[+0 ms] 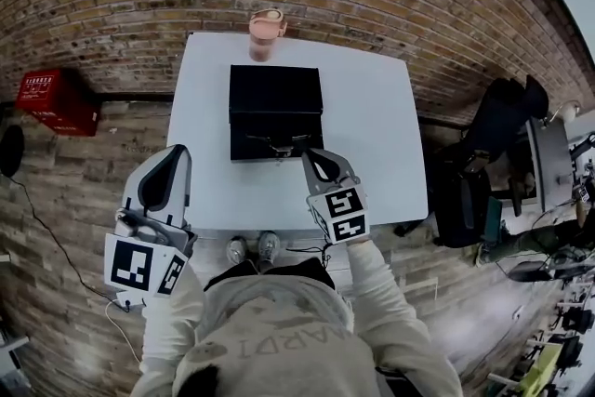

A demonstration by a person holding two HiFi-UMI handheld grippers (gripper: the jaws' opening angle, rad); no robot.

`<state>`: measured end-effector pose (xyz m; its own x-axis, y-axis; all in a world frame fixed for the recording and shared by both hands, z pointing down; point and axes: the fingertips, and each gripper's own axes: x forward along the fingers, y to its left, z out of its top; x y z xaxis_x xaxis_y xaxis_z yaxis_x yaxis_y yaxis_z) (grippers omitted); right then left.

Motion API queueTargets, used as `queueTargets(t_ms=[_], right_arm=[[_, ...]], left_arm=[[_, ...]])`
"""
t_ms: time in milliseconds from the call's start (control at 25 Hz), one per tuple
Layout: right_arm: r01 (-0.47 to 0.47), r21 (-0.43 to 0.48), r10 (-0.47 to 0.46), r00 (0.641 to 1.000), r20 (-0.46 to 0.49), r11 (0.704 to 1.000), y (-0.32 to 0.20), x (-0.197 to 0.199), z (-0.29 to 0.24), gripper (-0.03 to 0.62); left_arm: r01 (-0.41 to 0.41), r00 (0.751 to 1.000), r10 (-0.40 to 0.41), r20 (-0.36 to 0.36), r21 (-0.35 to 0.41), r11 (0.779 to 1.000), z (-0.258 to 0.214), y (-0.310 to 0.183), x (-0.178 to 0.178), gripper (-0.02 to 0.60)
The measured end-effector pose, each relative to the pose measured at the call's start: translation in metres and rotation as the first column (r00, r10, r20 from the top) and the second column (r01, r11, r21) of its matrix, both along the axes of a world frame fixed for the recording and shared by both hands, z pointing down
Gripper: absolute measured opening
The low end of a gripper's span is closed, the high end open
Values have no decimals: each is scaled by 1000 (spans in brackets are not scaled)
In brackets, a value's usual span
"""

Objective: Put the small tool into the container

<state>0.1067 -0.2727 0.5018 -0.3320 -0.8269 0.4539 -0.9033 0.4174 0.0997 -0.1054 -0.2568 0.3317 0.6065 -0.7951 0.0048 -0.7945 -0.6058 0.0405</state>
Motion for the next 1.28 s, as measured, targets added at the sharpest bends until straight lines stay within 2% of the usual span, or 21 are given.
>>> queueTargets(t_ms=[200, 520, 1040, 1280], right_arm=[[-63, 61, 59, 996, 62, 996, 17, 8, -27, 9], [-134, 140, 122, 988, 93, 981, 39, 19, -62, 9], [-228, 254, 187, 967, 176, 940, 67, 32, -115, 9], [-243, 296, 194, 963, 186, 924, 77, 33, -132, 11]], left_arm=[[-34, 999, 34, 3, 9, 999, -3, 4, 9, 5], [-86, 996, 86, 2, 17, 996, -6, 10, 23, 5], [-135, 991, 136, -20, 30, 990, -12, 17, 39, 5], [-149, 988, 150, -22, 33, 988, -14, 20, 43, 5]])
